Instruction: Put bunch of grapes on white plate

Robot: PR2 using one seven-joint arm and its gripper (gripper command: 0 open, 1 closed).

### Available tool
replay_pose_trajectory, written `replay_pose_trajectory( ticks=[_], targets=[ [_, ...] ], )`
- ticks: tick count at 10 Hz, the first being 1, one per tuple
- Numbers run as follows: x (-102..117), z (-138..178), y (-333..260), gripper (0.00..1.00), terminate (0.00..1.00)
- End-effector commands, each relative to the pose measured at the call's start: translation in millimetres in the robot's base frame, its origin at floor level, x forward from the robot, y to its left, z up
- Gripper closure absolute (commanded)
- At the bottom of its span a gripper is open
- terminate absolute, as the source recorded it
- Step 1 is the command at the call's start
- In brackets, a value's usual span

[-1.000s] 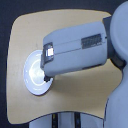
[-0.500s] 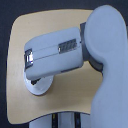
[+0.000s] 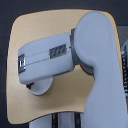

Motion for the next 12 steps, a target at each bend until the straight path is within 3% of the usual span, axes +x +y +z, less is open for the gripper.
replay_pose_trajectory(
  ticks=[1,12],
  targets=[
    [7.7,-23.0,-8.1,1.0,0.0],
    [0.4,-36.6,-17.8,1.0,0.0]
  ],
)
